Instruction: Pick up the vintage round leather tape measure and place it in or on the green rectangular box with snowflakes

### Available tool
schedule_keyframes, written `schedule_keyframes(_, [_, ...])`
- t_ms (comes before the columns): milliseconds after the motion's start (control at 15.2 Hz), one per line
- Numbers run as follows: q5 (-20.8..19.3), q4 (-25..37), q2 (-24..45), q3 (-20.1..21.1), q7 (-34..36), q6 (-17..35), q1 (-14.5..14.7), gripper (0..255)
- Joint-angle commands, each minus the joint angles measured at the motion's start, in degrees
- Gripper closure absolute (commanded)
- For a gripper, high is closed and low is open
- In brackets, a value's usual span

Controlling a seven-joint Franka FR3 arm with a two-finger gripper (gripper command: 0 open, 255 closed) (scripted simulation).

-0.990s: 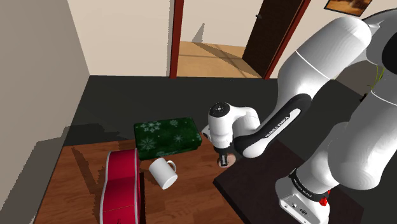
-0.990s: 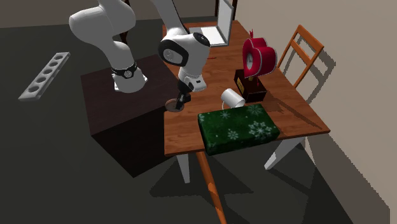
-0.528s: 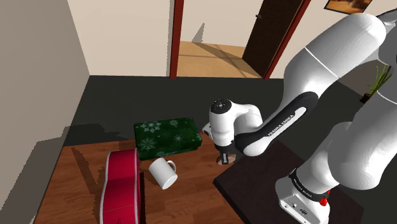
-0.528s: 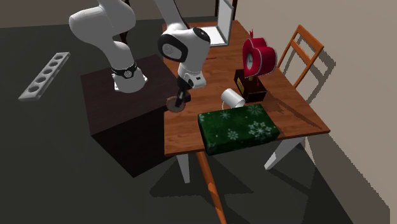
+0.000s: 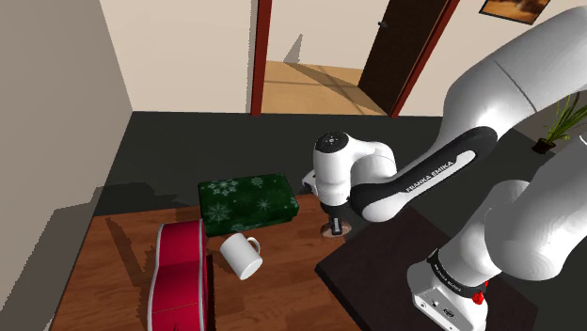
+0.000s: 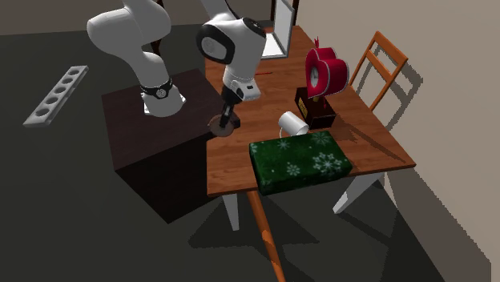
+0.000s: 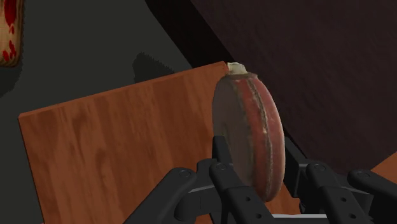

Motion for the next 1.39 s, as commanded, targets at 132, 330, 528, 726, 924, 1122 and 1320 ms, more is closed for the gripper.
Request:
schedule_keyframes(132, [2.38, 0.18, -3.85, 0.04, -2.16, -3.64, 0.39, 255])
schedule_keyframes(330, [3.74, 0.55, -6.41, -0.07, -3.46, -6.33, 0.71, 255])
schedule_keyframes(528, [4.87, 1.07, -8.81, -0.24, -4.60, -9.06, 1.03, 255])
schedule_keyframes(726, [5.79, 1.73, -11.05, -0.45, -5.62, -11.79, 1.32, 255])
schedule_keyframes(924, [6.53, 2.52, -13.13, -0.70, -6.52, -14.52, 1.58, 255])
schedule_keyframes(1122, [7.13, 3.45, -15.04, -0.95, -7.32, -17.24, 1.80, 255])
schedule_keyframes(1320, [7.49, 4.21, -16.35, -1.15, -7.87, -19.23, 1.94, 255])
